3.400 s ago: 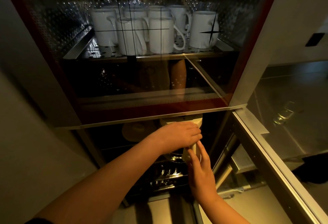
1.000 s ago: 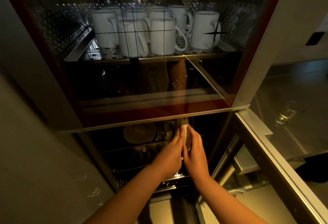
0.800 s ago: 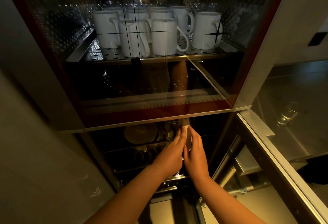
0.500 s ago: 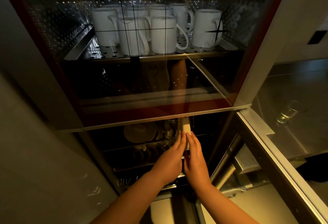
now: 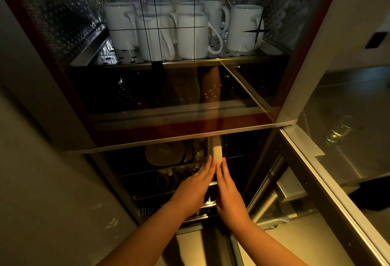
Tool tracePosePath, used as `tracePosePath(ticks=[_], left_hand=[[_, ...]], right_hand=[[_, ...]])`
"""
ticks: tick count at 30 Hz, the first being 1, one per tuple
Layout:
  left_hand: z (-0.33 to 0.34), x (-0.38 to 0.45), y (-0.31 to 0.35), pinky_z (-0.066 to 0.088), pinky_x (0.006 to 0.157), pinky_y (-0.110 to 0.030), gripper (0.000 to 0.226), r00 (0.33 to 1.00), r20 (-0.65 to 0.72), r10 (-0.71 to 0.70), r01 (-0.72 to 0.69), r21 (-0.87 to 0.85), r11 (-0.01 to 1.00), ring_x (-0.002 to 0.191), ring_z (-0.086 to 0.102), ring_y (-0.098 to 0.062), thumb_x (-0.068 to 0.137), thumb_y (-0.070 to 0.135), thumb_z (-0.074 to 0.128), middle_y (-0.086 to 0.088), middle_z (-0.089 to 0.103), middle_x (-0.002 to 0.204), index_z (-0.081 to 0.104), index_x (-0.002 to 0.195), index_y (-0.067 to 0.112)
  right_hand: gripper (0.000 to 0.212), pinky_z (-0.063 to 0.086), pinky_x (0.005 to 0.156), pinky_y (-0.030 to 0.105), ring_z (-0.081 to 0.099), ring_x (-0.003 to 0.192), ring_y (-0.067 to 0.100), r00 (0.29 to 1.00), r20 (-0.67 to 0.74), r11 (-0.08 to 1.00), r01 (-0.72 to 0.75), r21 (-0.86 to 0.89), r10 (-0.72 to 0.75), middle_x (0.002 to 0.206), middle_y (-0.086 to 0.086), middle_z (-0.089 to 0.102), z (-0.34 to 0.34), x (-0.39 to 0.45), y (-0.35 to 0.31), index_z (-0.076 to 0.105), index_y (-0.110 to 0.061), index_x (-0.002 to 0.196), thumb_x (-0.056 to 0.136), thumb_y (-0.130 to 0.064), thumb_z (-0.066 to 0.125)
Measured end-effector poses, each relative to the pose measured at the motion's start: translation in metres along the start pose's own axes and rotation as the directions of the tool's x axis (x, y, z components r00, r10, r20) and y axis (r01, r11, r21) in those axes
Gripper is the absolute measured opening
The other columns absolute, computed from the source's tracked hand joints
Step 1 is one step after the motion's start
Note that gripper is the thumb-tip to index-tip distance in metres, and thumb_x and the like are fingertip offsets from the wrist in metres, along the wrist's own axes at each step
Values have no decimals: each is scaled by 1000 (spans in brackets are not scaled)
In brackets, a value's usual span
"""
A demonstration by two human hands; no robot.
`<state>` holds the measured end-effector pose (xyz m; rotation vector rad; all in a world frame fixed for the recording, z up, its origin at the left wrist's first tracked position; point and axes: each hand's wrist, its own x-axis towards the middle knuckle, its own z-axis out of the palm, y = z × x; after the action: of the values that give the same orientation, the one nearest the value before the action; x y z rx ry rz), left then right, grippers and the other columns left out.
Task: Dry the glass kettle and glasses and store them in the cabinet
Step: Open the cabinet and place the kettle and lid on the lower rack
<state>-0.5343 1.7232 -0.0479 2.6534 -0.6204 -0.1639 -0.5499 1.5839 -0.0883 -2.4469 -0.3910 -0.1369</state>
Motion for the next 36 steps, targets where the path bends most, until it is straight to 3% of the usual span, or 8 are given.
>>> tracePosePath(ticks=[7,14,19,22,25,28,32,36], left_hand=[[1,9,-2,35,68,-9,105,1000,-3,31,-31,-25,999,134,37,-15,85,-9,48,14,-33,149,-29,139,36],[1,13,0,49,81,-19,100,999,1,33,-33,-83,996,137,33,-19,88,-8,44,13,-33,149,-31,137,36],[1,13,-1,50,82,-20,97,1000,11,-14,15,-152,988,133,38,-16,90,-6,43,16,-31,148,-27,142,36],[0,16,-5,47,85,-18,97,1000,19,-17,20,-158,987,137,32,-15,89,-7,44,17,-27,149,-23,145,35],[-2,18,-8,38,107,-26,94,999,40,-22,29,-184,983,144,15,-15,90,-7,42,16,-23,151,-21,145,36],[-3,21,-11,25,114,-27,91,997,59,-41,51,-185,981,145,8,-13,92,-6,41,13,-18,154,-19,145,37],[-6,25,-10,26,115,-29,88,995,85,-48,63,-179,982,145,8,-14,92,-7,40,9,-15,157,-15,147,34],[-7,31,-6,20,118,-34,84,994,96,-46,62,-173,983,146,3,-14,93,-6,41,1,-9,159,-10,150,27]], right_hand=[[114,40,57,5,50,123,18,1000,3,998,19,55,-19,156,-11,-20,-1,6,10,-11,-32,149,72,11,62],[111,44,54,12,58,91,6,999,31,998,-6,70,4,155,-15,-21,-3,12,12,-11,-36,148,75,13,57],[109,44,54,11,59,92,9,998,57,998,8,55,-11,154,-17,-22,-2,19,11,-11,-39,148,77,11,56],[111,42,56,8,58,104,16,998,61,998,11,56,-14,154,-17,-23,0,22,12,-13,-40,147,76,12,55],[110,40,65,2,47,126,18,998,51,997,29,75,-33,152,-18,-25,1,24,12,-15,-41,146,78,11,54],[111,40,66,2,49,123,17,998,57,997,28,75,-32,150,-20,-29,0,26,12,-18,-42,145,78,11,53],[108,37,67,-1,51,120,19,998,56,997,30,71,-34,151,-15,-26,-3,29,12,-20,-38,144,80,9,53],[102,40,94,10,33,137,20,998,32,996,49,77,-52,151,-10,-22,-8,31,10,-16,-33,144,81,8,54]])
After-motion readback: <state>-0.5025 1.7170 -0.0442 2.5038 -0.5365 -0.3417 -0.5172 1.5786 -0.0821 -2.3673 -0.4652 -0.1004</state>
